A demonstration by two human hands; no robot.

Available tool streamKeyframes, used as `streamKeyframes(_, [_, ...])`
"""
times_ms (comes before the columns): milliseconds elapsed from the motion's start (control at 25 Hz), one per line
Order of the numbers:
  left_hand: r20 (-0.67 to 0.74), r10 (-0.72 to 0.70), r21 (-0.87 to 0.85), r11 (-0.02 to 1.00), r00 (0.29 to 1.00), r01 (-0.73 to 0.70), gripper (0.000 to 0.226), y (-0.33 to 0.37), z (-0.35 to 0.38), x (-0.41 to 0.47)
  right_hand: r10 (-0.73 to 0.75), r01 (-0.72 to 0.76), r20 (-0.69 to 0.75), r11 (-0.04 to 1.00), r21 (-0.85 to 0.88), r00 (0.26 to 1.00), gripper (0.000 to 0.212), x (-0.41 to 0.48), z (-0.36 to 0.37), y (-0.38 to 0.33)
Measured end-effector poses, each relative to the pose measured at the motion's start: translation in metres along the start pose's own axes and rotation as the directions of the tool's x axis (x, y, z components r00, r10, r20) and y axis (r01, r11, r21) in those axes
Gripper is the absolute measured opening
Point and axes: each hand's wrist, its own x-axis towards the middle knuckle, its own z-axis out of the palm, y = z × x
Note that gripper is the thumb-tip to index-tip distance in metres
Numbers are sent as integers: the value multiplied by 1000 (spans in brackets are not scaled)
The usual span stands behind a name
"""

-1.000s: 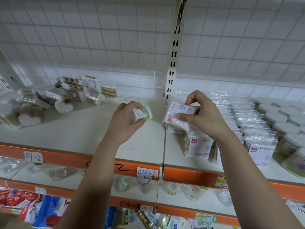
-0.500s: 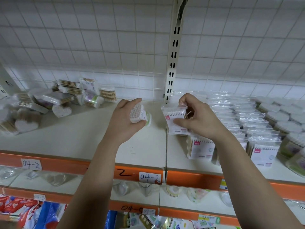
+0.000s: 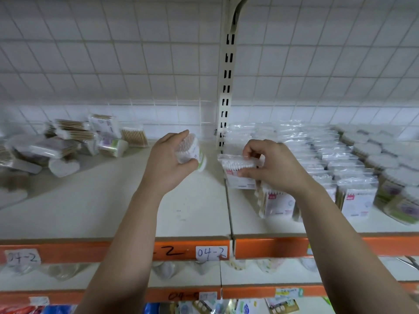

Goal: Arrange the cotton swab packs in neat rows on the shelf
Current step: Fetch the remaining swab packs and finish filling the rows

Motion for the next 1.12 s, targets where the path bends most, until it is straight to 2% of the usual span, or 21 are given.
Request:
streamKeyframes(280, [71,75,-12,997,995,-75,74,0,1,9,80,-93,-57,955,-281,995,32,-4,10,12])
streamKeyframes(400, [82,121,-23,993,989,-119,73,6,1,10,135,-148,-63,928,-341,989,25,-4,11,13])
streamKeyframes(600, [18,184,-72,981,983,-182,71,36,4,13,72,-98,-147,979,-181,986,19,-17,-3,18])
streamKeyframes(760, [-2,242,-96,966,970,-241,68,77,28,15,17,-50,-254,991,-127,967,16,-34,-31,40])
streamKeyframes(1120, [-20,359,-97,928,933,-359,63,189,158,16,-20,-82,-406,969,-233,913,13,-108,-137,145])
